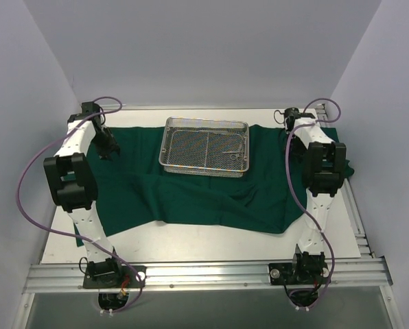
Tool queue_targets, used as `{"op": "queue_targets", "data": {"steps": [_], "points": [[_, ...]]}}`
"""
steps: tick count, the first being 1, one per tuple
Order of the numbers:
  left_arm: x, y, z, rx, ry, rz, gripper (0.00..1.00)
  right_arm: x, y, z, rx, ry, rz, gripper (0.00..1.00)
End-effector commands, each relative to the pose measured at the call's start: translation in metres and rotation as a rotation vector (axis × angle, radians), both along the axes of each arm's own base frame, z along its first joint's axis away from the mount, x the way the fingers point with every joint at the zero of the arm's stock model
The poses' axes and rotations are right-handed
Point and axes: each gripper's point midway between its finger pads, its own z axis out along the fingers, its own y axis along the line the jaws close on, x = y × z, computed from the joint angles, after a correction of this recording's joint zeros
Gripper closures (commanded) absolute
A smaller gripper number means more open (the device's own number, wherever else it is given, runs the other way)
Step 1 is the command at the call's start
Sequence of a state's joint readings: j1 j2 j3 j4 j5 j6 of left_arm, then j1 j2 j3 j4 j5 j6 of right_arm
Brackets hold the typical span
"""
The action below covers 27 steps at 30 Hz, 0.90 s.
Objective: Open and lay out the surgical kit
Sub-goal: Smooth out the surgical kit at the center of the board.
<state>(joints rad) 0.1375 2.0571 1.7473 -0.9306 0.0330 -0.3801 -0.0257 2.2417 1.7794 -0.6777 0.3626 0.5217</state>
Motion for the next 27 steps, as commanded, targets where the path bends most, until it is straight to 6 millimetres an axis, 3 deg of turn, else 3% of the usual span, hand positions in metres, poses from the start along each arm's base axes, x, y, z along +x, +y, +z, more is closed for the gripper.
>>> {"op": "queue_targets", "data": {"steps": [1, 7, 8, 9, 14, 18, 21, 25, 27], "points": [[0.008, 0.005, 0.008, 0.017, -0.015, -0.010, 0.55, -0.021, -0.010, -0.003, -0.039, 0.074, -0.016, 0.65], [0.010, 0.004, 0.007, 0.012, -0.011, -0.012, 0.56, -0.024, -0.012, -0.012, -0.032, 0.087, -0.021, 0.71], [0.009, 0.004, 0.006, 0.013, -0.007, -0.011, 0.55, -0.023, -0.013, -0.010, -0.031, 0.083, -0.025, 0.73], [0.008, 0.004, 0.006, 0.011, -0.006, -0.012, 0.55, -0.024, -0.014, -0.010, -0.032, 0.083, -0.031, 0.82], [0.007, 0.003, 0.005, 0.011, -0.006, -0.012, 0.56, -0.028, -0.018, 0.003, -0.047, 0.065, -0.051, 0.92], [0.008, 0.002, 0.004, 0.004, -0.007, -0.014, 0.55, -0.035, -0.026, 0.023, -0.056, 0.032, -0.081, 1.00], [0.010, 0.001, 0.002, -0.005, -0.004, -0.016, 0.55, -0.042, -0.030, 0.039, -0.064, 0.011, -0.103, 1.00], [0.005, 0.005, -0.003, -0.003, 0.019, -0.016, 0.55, -0.070, -0.044, 0.060, -0.079, 0.006, -0.150, 1.00], [-0.002, 0.017, -0.008, 0.007, 0.036, 0.009, 0.55, -0.087, -0.049, 0.083, -0.076, -0.030, -0.180, 1.00]]}}
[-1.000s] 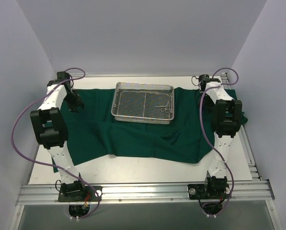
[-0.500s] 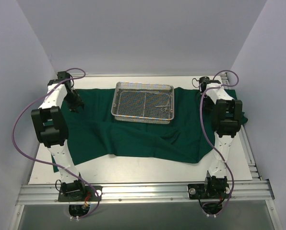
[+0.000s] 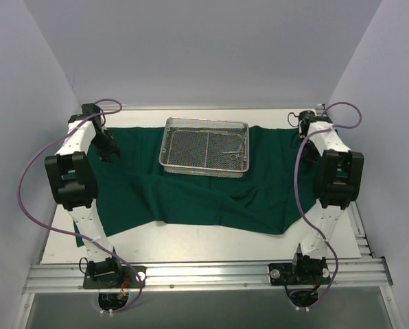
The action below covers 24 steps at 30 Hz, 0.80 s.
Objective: Open and lay out the surgical kit
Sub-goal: Smooth out the surgical kit at the center of the board.
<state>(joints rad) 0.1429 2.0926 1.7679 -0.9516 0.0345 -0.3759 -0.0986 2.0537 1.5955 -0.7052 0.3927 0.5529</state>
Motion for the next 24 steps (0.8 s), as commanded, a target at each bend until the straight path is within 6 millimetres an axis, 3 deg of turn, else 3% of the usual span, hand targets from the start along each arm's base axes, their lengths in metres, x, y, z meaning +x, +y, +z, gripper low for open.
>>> {"op": "queue_targets", "data": {"steps": [1, 4, 8, 9, 11, 12, 14, 15, 16, 19, 20, 22, 23, 24], "points": [[-0.002, 0.017, 0.000, 0.006, -0.003, 0.017, 0.56, -0.044, -0.023, 0.059, -0.040, -0.046, -0.097, 1.00], [-0.010, 0.024, -0.011, -0.023, 0.020, 0.042, 0.55, -0.092, -0.029, 0.084, -0.031, -0.061, -0.160, 1.00], [-0.015, 0.029, -0.019, -0.037, 0.039, 0.061, 0.55, -0.182, -0.046, 0.109, -0.008, -0.051, -0.341, 1.00], [-0.016, 0.030, -0.020, -0.042, 0.041, 0.065, 0.55, -0.210, -0.041, 0.121, -0.014, -0.061, -0.370, 1.00], [-0.014, 0.028, -0.020, -0.058, 0.037, 0.068, 0.56, -0.235, -0.037, 0.133, -0.020, -0.096, -0.421, 1.00], [-0.014, 0.027, -0.019, -0.062, 0.036, 0.069, 0.56, -0.252, -0.030, 0.141, -0.020, -0.138, -0.438, 0.96], [-0.011, 0.027, -0.018, -0.067, 0.031, 0.067, 0.55, -0.262, -0.020, 0.144, 0.000, -0.182, -0.421, 0.81], [-0.009, 0.026, -0.017, -0.073, 0.028, 0.065, 0.55, -0.264, -0.016, 0.138, 0.020, -0.170, -0.413, 0.61], [-0.010, 0.026, -0.018, -0.074, 0.034, 0.064, 0.55, -0.260, -0.014, 0.135, 0.042, -0.170, -0.390, 0.53], [-0.007, 0.024, -0.013, -0.077, 0.022, 0.051, 0.49, -0.219, -0.020, 0.130, 0.092, -0.183, -0.305, 0.44], [-0.006, 0.024, -0.012, -0.075, 0.019, 0.048, 0.44, -0.190, -0.030, 0.127, 0.092, -0.221, -0.288, 0.43], [-0.006, 0.020, -0.008, -0.066, 0.012, 0.025, 0.39, -0.145, -0.027, 0.130, 0.097, -0.289, -0.224, 0.42], [-0.005, 0.016, -0.006, -0.055, 0.010, 0.008, 0.36, -0.105, -0.033, 0.134, 0.089, -0.344, -0.197, 0.40], [-0.005, 0.016, -0.003, -0.033, 0.010, -0.003, 0.34, -0.083, -0.031, 0.134, 0.089, -0.356, -0.167, 0.38]]}}
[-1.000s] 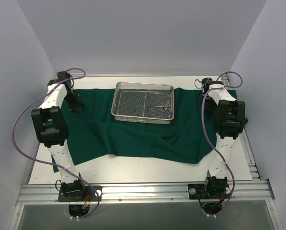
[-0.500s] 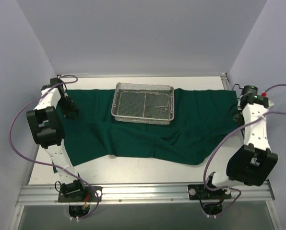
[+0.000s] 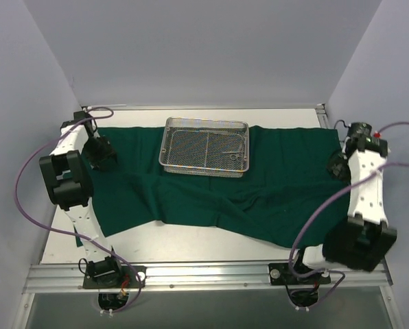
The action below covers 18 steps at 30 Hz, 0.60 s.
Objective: Open and lay out the surgical kit
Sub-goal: Smooth out the surgical kit at the center of the board.
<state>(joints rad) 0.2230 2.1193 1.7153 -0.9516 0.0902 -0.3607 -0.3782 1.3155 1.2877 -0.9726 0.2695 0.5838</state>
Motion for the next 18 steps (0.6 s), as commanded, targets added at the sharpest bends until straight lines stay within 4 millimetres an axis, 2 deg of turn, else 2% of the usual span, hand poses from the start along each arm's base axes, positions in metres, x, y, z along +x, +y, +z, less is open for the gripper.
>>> {"op": "queue_targets", "data": {"steps": [1, 2, 4, 5, 7, 8, 9, 10, 11, 13, 15, 16, 17, 18], "points": [[0.015, -0.007, 0.025, 0.045, -0.063, -0.074, 0.33, 0.108, -0.001, 0.007, -0.035, -0.165, 0.125, 0.36], [0.017, -0.013, 0.026, 0.058, -0.066, -0.098, 0.32, 0.148, 0.007, 0.005, -0.038, -0.174, 0.184, 0.35], [0.025, -0.012, 0.030, 0.097, -0.076, -0.132, 0.28, 0.185, 0.016, -0.001, -0.044, -0.161, 0.270, 0.31], [0.028, -0.015, 0.032, 0.105, -0.074, -0.153, 0.27, 0.216, 0.025, -0.012, -0.038, -0.138, 0.315, 0.30], [0.035, -0.021, 0.031, 0.124, -0.067, -0.209, 0.23, 0.241, 0.034, -0.027, -0.015, -0.105, 0.371, 0.25], [0.036, -0.022, 0.031, 0.131, -0.062, -0.221, 0.23, 0.251, 0.041, -0.060, 0.037, -0.042, 0.408, 0.21], [0.033, -0.019, 0.029, 0.160, -0.033, -0.225, 0.22, 0.265, 0.045, -0.056, 0.049, -0.055, 0.432, 0.20], [0.034, -0.020, 0.026, 0.180, -0.015, -0.237, 0.21, 0.269, 0.046, -0.062, 0.062, -0.041, 0.443, 0.19], [0.032, -0.016, 0.023, 0.211, 0.009, -0.237, 0.21, 0.273, 0.049, -0.081, 0.081, 0.000, 0.467, 0.18], [0.030, -0.014, 0.016, 0.228, 0.036, -0.242, 0.21, 0.281, 0.058, -0.090, 0.108, -0.005, 0.513, 0.18], [0.029, -0.012, 0.014, 0.238, 0.063, -0.232, 0.21, 0.280, 0.064, -0.107, 0.141, 0.024, 0.551, 0.17], [0.028, -0.013, 0.002, 0.234, 0.098, -0.225, 0.22, 0.276, 0.069, -0.117, 0.165, 0.042, 0.568, 0.17], [0.034, -0.013, 0.005, 0.242, 0.092, -0.219, 0.24, 0.276, 0.072, -0.124, 0.179, 0.048, 0.584, 0.17], [0.031, -0.014, 0.002, 0.241, 0.122, -0.221, 0.27, 0.274, 0.074, -0.128, 0.180, 0.059, 0.592, 0.17]]}}
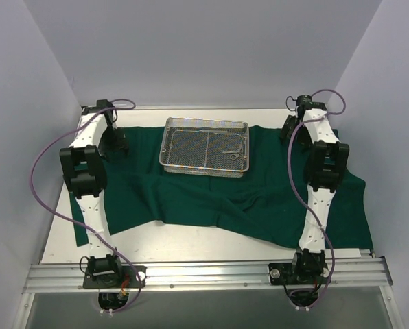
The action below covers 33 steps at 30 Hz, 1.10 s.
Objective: Open and lay out the surgical kit
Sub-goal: Smooth out the surgical kit at the center of the board.
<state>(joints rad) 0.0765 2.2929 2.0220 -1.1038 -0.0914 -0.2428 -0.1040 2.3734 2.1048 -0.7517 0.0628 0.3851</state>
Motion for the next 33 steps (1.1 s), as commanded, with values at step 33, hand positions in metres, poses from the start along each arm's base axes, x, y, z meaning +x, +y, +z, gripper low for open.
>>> {"op": "queue_targets", "data": {"steps": [33], "points": [[0.076, 0.057, -0.030, -0.130, -0.126, 0.208, 0.36, 0.094, 0.029, -0.053, -0.011, -0.153, 0.086, 0.20]]}}
